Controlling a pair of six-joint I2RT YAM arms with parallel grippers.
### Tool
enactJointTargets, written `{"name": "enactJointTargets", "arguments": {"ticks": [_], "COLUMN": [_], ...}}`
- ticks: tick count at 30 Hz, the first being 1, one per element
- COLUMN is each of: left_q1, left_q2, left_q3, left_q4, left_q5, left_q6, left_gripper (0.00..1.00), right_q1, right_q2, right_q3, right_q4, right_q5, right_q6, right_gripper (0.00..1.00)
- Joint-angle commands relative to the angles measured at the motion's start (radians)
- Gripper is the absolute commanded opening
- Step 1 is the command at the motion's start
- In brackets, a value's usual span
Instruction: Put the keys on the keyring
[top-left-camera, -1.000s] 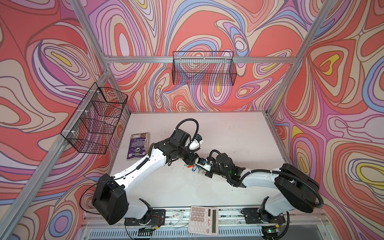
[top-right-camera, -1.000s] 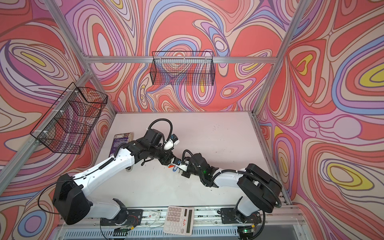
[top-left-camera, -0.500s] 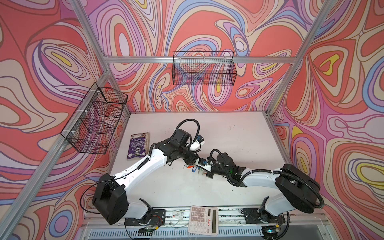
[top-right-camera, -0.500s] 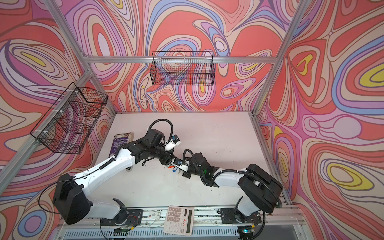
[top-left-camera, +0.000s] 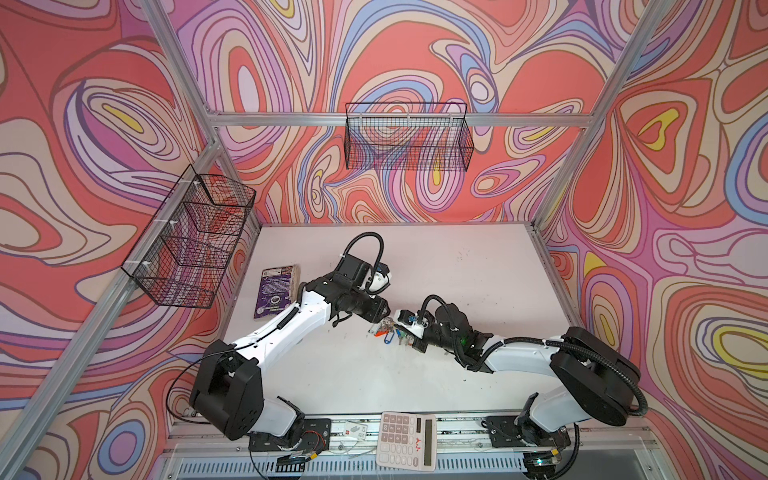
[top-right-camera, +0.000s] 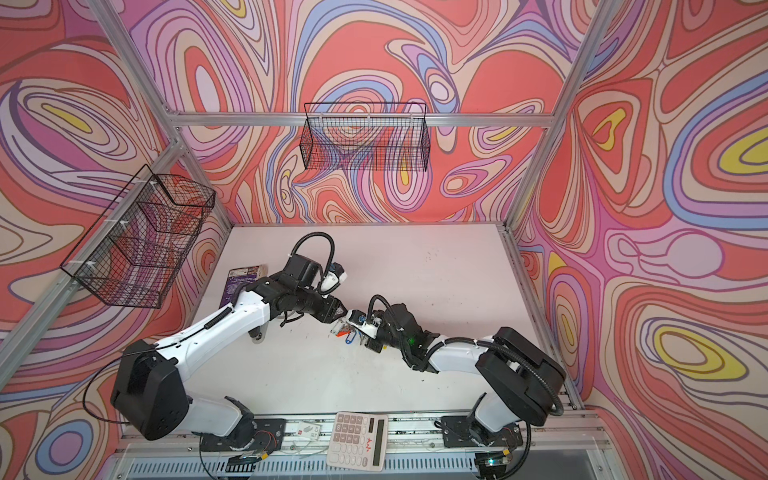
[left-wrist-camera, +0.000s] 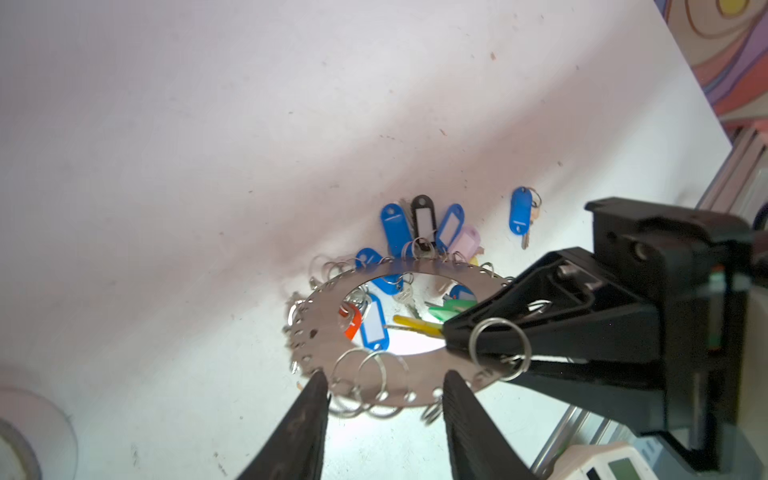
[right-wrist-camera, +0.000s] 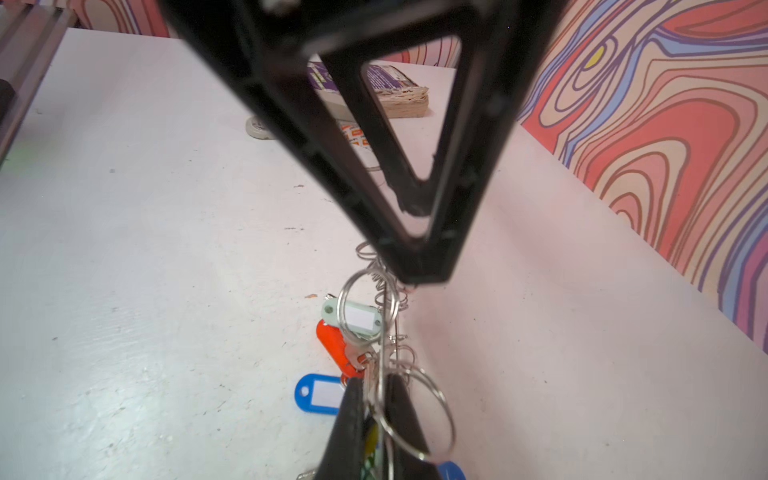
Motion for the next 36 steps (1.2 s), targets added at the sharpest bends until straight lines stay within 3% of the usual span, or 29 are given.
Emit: {"name": "enactJointTargets", "arguments": {"ticks": [1, 7, 14, 24, 36], "left_q1": [0.018, 0.019, 0.049, 0.054, 0.058], "left_q2": [-0.027, -0.016, -0.043, -0.033, -0.062], "left_q3": [0.051, 0.117, 0.025, 0.001, -0.048], "left_q4": [-0.104, -0.278, -0.185, -0.17, -0.154], "left_q5": [0.068, 0.06, 0.042, 0.007, -0.015], "left_q6": [-0.145, -0.216, -0.313, -0.31, -0.305], "left_gripper": [0.48, 0.47, 0.47, 0.47, 0.48], "right_q1": [-0.008, 0.013, 0.071, 0.17, 0.189], "right_q2": [0.031, 0.081, 0.188, 0.277, 0.311], "right_q3": [0.0, -0.012, -0.005, -0.025, -0.006], "right_q4": [0.031, 0.075, 0.099, 0.079, 0.004], "right_q5": [0.063, 0.137, 0.205, 0.26, 0.257], "right_q6": [-0.005, -0.036, -0.026, 0.065, 0.198], "right_gripper": [0.0, 0.0, 0.07, 0.17, 0.23]}}
